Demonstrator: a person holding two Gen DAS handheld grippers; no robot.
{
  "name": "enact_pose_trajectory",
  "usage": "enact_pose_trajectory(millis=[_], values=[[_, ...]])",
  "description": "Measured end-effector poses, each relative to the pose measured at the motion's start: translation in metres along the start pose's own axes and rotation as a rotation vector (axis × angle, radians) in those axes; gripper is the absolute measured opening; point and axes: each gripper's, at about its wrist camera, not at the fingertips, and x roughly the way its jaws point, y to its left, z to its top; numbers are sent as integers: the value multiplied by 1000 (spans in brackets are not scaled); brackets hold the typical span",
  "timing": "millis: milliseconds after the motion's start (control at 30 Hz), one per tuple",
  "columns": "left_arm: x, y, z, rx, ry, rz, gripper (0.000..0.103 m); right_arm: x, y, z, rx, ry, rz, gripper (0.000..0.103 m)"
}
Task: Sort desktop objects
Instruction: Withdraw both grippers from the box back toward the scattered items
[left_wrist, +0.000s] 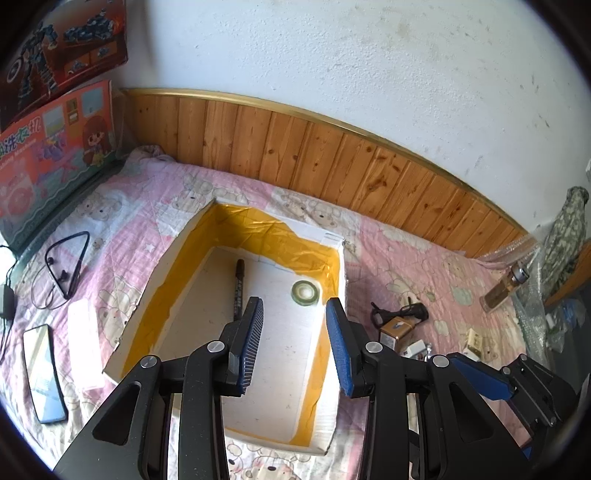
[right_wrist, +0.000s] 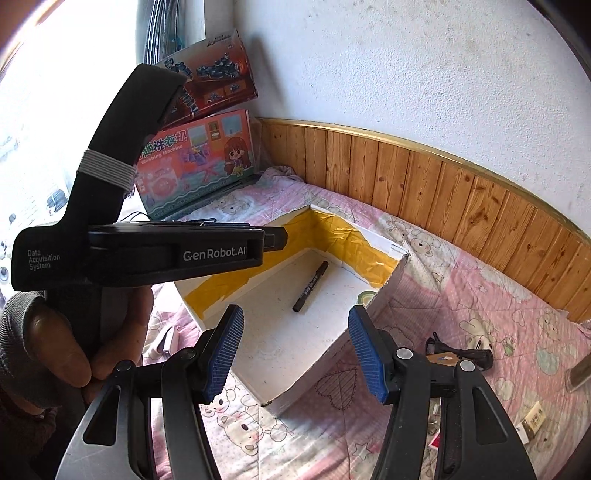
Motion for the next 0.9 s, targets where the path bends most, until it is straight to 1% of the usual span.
enact_pose_trajectory(millis=[133, 267, 567, 900], values=[[-4, -8, -8, 16, -4, -12, 38, -5, -5, -6, 20, -4, 5, 60], [-4, -21, -11, 42, -6, -32, 38, -8, -16, -13, 66, -1, -2, 60], [12, -57, -18, 92, 20, -130, 38, -14, -49, -32, 125, 18, -41, 61], [39, -93, -25, 153, 61, -153, 38, -15, -84, -45, 182, 36, -68, 61]])
